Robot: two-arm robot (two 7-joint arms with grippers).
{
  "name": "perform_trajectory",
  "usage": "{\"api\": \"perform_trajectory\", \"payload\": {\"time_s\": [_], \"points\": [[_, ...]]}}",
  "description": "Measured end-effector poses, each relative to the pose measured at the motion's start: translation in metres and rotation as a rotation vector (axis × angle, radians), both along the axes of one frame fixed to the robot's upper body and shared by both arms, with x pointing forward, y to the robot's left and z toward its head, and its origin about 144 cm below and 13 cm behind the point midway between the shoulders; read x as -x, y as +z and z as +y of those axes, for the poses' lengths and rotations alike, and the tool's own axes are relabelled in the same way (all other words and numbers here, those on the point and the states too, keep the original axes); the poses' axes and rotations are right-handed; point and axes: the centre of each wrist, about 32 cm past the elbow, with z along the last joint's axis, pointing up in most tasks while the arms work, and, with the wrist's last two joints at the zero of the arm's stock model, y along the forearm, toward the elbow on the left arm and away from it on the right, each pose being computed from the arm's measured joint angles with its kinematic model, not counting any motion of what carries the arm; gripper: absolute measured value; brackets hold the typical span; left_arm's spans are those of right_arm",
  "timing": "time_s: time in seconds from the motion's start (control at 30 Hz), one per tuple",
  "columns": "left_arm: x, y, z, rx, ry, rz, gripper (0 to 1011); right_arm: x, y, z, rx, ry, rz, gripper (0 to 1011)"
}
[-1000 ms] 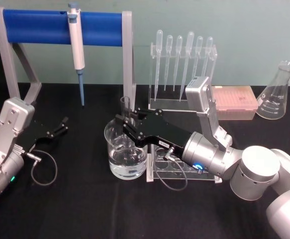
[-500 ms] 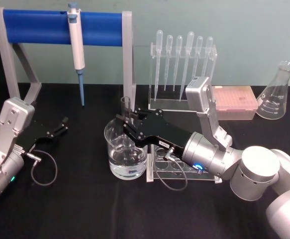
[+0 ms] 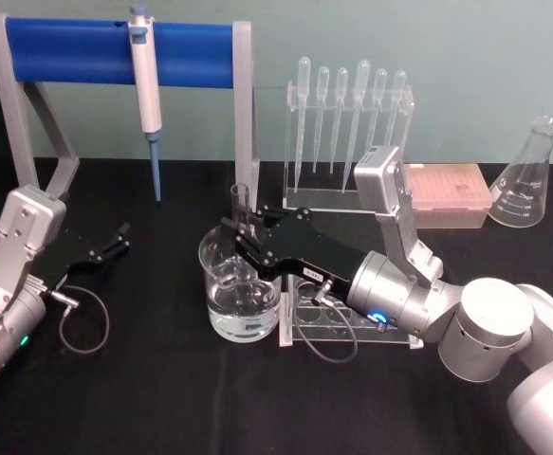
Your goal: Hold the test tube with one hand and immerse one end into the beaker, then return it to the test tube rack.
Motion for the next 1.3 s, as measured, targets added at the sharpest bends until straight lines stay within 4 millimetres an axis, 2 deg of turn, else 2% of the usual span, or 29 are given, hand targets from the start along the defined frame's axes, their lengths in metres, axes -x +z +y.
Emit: {"api": "perform_trajectory", "payload": {"time_s": [1.3], "points": [[0.0, 0.0, 0.0, 0.0, 0.0, 0.0, 1000, 0.0, 0.0, 0.0, 0.0, 0.0, 0.0, 225]]}}
